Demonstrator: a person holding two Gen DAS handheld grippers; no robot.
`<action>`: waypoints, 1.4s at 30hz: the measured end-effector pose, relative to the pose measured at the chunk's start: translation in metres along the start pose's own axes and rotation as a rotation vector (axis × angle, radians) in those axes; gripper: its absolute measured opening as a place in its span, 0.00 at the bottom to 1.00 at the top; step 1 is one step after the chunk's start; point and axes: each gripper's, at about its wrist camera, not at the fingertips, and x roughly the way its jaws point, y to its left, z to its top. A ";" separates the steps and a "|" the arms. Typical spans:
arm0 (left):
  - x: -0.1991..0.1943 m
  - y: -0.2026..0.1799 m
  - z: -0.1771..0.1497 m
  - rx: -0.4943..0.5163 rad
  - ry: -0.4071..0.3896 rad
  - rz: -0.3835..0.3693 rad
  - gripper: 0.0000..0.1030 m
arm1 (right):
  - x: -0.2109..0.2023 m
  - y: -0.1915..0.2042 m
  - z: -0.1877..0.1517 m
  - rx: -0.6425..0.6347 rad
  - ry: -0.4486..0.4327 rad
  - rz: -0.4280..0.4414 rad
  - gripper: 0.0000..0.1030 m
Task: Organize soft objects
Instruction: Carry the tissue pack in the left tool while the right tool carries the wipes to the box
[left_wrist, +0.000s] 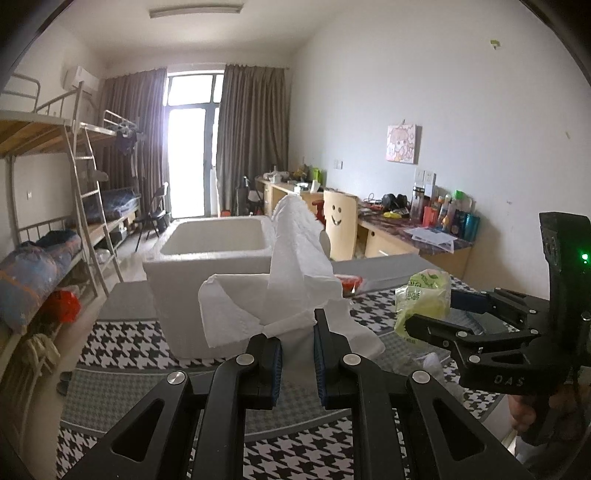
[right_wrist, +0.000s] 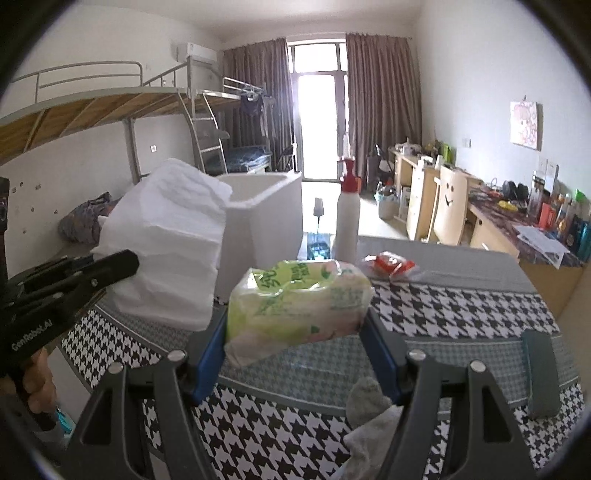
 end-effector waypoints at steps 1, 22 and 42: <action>-0.001 0.000 0.001 0.003 -0.004 0.002 0.15 | -0.001 0.001 0.002 -0.006 -0.006 0.000 0.71; 0.007 0.002 0.035 0.013 -0.052 0.036 0.15 | -0.003 -0.001 0.034 -0.013 -0.060 0.001 0.71; 0.025 0.006 0.068 0.051 -0.101 0.109 0.15 | 0.008 -0.004 0.070 -0.040 -0.084 0.013 0.71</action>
